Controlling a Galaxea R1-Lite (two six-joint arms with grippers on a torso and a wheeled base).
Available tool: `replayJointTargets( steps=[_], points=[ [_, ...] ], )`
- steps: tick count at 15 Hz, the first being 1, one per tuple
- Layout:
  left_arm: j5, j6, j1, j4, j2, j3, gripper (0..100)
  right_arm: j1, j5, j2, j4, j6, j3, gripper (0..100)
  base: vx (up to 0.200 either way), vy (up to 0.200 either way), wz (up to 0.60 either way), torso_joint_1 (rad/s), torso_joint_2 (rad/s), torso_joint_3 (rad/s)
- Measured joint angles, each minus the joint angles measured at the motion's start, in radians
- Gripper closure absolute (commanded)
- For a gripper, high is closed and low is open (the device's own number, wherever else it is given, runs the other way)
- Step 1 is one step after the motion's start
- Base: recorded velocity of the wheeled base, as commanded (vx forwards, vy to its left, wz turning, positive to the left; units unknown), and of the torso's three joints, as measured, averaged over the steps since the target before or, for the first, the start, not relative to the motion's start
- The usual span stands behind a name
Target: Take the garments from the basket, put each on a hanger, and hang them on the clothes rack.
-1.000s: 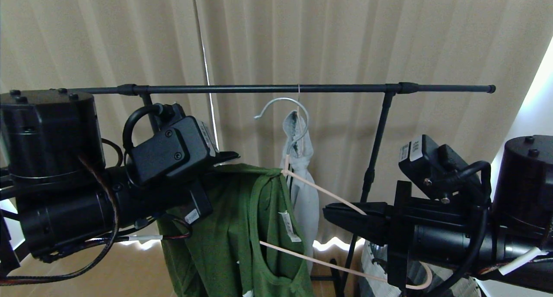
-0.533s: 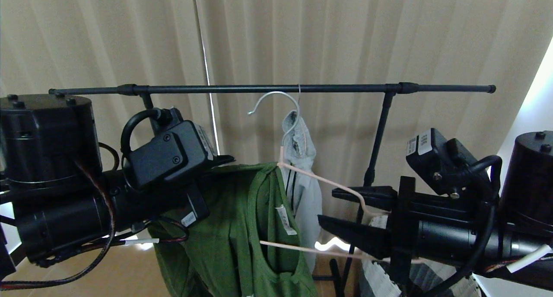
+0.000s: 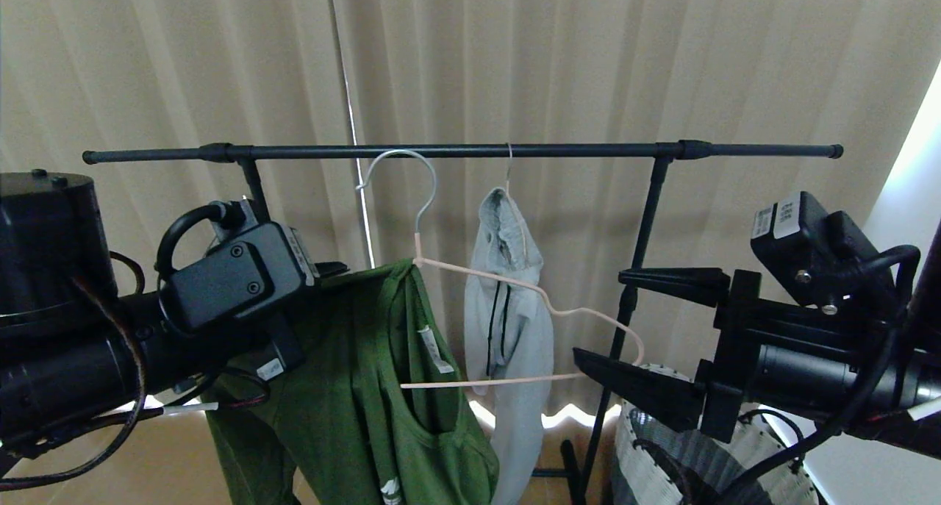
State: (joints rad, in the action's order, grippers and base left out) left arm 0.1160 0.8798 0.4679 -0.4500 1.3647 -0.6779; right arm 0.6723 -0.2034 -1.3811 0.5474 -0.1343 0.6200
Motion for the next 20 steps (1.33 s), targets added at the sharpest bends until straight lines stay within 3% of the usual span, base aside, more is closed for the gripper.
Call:
replayJointTargets(
  steps=[6, 9, 14, 18, 20],
  points=[
    [-0.156, -0.136, -0.041, -0.001, -0.036, 0.006, 100, -0.013, -0.003, 0.093, -0.008, 0.000, -0.130, 0, 0.000, 0.000, 0.00, 0.000, 0.00, 0.000],
    [-0.169, -0.240, -0.026, -0.021, -0.042, -0.003, 100, 0.009, -0.006, 0.108, -0.001, 0.008, -0.171, 0, 0.000, 0.000, 0.00, 0.000, 0.00, 0.000],
    [-0.213, -0.356, 0.014, -0.089, -0.033, -0.031, 100, 0.105, -0.003, 0.070, 0.006, 0.143, -0.158, 0, 0.000, 0.000, 0.00, 0.000, 0.00, 0.000],
    [-0.214, -0.402, 0.045, -0.091, -0.026, -0.064, 100, 0.149, 0.015, 0.014, 0.008, 0.157, -0.110, 0, 0.000, 0.000, 0.00, 0.000, 0.00, 0.000],
    [-0.214, -0.438, 0.070, -0.091, -0.013, -0.079, 100, 0.167, 0.058, -0.038, 0.084, 0.175, -0.091, 0, 0.000, 0.000, 0.00, 0.000, 0.00, 0.000]
  ],
)
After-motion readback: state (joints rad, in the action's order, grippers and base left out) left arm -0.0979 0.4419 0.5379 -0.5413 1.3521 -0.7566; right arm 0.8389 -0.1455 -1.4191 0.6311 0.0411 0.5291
